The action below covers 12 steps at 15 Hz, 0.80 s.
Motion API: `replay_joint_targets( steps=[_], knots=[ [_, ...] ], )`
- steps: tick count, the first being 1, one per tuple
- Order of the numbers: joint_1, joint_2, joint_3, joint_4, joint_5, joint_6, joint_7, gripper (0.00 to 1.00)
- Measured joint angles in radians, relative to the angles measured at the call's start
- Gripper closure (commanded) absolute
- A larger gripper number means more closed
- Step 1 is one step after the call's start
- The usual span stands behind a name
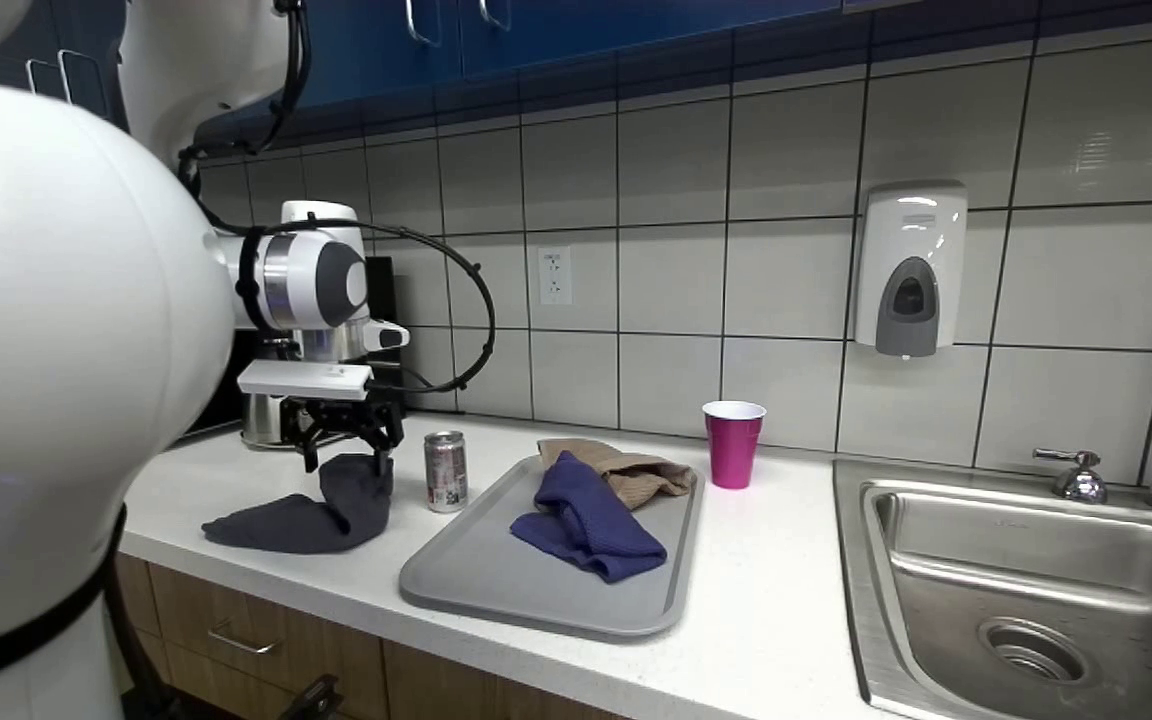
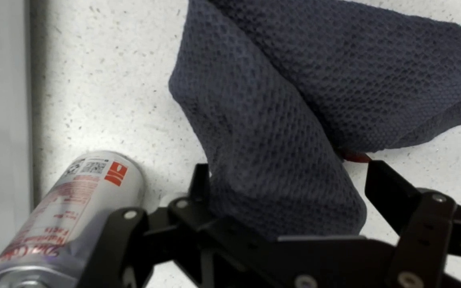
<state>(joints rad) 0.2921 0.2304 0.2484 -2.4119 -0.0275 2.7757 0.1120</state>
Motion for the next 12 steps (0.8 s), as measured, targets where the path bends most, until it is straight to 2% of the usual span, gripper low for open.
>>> replay_joint_targets(
  steps=[12],
  knots=[
    [-0.015, -0.129, -0.021, -0.025, 0.008, 0.002, 0.002, 0.0]
  ],
)
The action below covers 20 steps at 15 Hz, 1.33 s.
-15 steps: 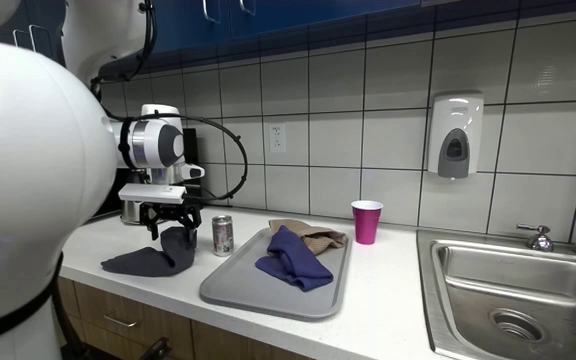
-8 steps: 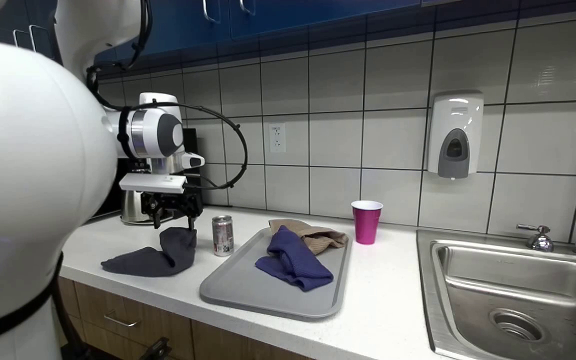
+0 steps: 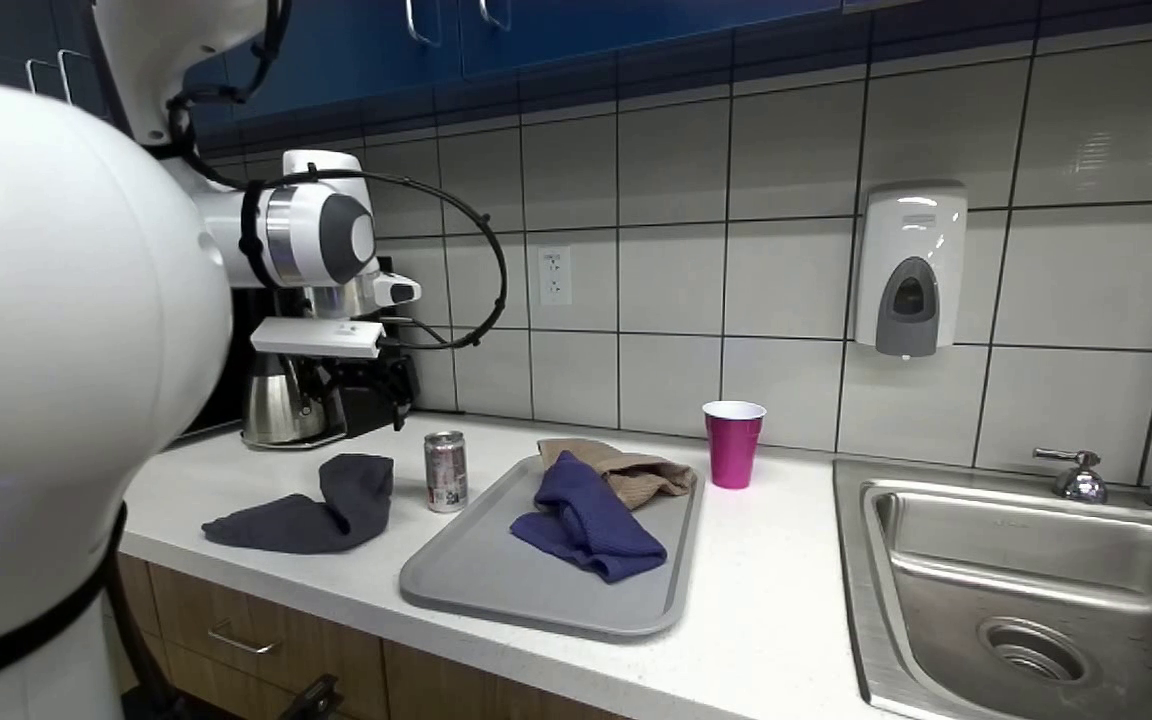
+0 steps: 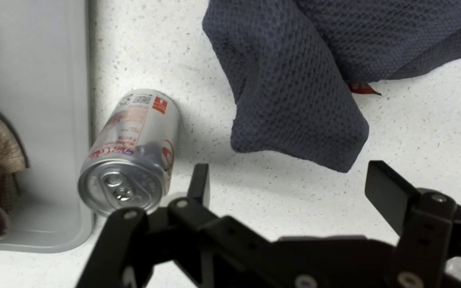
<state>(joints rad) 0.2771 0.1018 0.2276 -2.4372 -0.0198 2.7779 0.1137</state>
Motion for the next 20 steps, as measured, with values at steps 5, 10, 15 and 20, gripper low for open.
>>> replay_joint_targets(
  steps=[5, 10, 15, 20],
  knots=[
    [-0.017, -0.077, -0.017, -0.052, 0.001, 0.002, 0.002, 0.0],
    [-0.043, -0.163, -0.04, -0.115, 0.007, 0.002, 0.003, 0.0],
    [-0.072, -0.253, -0.068, -0.183, 0.021, 0.002, 0.003, 0.0],
    [-0.095, -0.336, -0.109, -0.254, 0.023, 0.001, -0.005, 0.0]
  ],
)
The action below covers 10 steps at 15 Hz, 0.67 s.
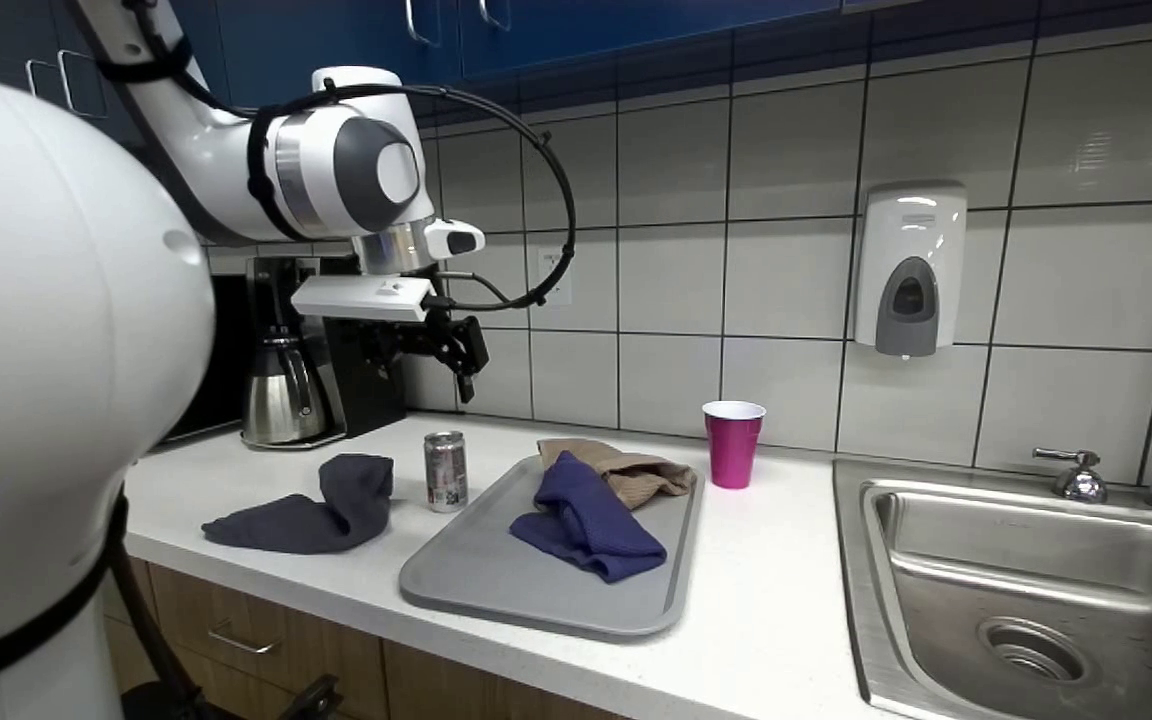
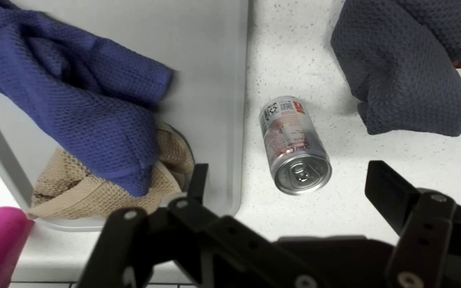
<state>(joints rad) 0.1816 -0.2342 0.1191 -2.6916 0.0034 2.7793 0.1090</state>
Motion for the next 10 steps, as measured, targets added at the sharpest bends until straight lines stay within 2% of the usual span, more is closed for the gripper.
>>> replay_joint_targets(
  steps=[5, 10],
  knots=[
    [-0.018, -0.04, -0.087, -0.045, 0.002, 0.004, -0.101, 0.0],
    [-0.023, -0.041, -0.208, -0.062, 0.057, 0.014, -0.308, 0.0]
  ],
)
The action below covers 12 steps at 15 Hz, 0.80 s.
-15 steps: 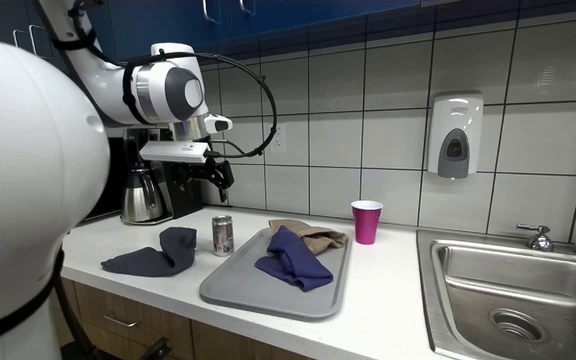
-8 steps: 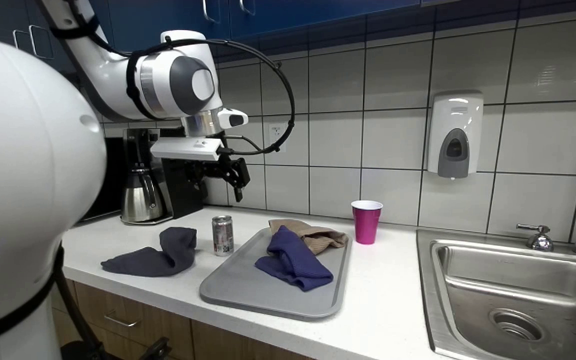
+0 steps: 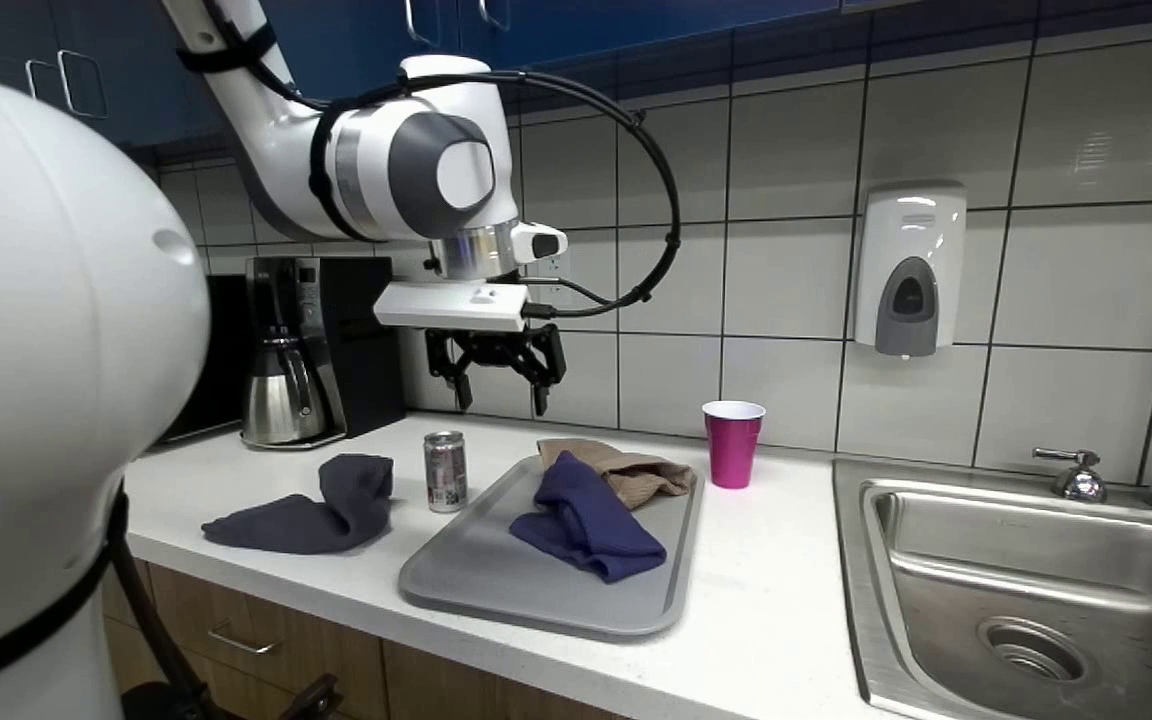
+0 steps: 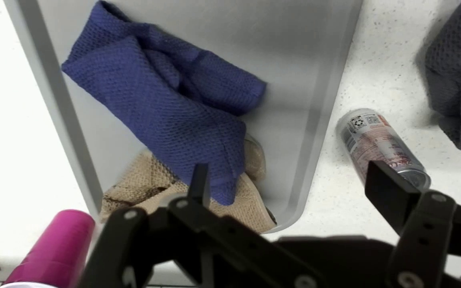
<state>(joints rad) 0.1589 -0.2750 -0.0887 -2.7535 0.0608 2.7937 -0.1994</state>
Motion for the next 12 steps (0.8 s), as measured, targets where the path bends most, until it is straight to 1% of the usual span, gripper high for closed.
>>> replay_joint_targets(
  steps=[8, 12],
  knots=[
    [0.016, 0.004, -0.161, -0.008, 0.134, 0.001, -0.347, 0.0],
    [0.038, 0.021, -0.219, -0.008, 0.2, 0.002, -0.482, 0.0]
  ],
)
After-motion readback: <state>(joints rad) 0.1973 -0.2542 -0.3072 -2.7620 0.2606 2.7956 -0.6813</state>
